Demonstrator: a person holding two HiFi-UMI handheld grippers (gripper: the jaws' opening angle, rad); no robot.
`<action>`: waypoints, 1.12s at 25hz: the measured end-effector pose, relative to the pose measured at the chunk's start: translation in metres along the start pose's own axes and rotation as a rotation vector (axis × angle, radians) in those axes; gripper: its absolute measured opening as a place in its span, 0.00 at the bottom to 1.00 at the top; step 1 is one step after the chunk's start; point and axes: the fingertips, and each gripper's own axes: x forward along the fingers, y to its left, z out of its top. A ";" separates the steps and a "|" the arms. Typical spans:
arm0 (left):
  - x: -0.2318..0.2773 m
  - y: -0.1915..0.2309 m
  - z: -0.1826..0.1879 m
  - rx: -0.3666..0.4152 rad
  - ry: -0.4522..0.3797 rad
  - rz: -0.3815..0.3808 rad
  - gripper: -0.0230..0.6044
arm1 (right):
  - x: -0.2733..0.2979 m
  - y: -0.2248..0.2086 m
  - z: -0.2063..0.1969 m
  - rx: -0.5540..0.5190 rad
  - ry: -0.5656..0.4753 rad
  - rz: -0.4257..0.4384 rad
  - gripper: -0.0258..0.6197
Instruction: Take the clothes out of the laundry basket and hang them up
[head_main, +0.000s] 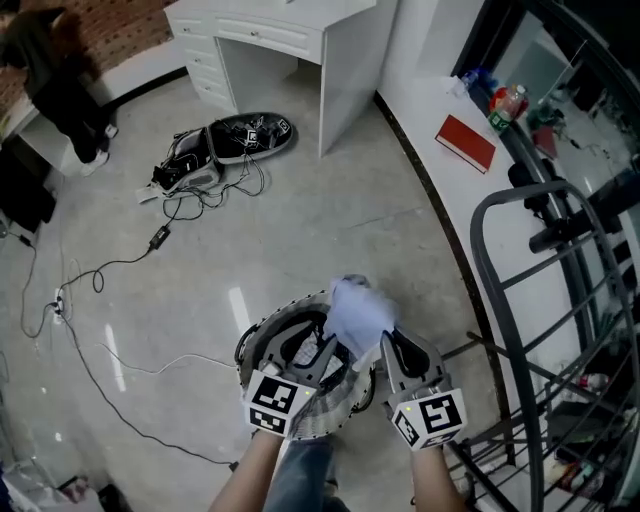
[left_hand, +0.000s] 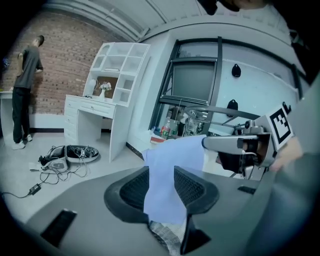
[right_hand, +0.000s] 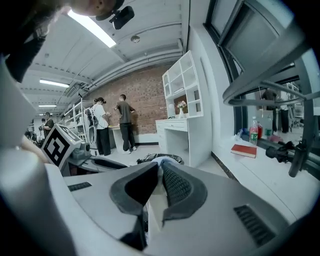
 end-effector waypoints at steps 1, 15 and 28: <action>-0.004 -0.005 0.010 0.009 -0.013 -0.001 0.29 | -0.006 0.002 0.009 -0.001 -0.014 0.000 0.10; -0.073 -0.087 0.069 0.055 -0.051 -0.086 0.45 | -0.121 0.033 0.127 -0.069 -0.157 0.006 0.10; -0.103 -0.151 0.068 0.083 0.006 -0.246 0.52 | -0.215 0.079 0.209 -0.088 -0.298 0.001 0.10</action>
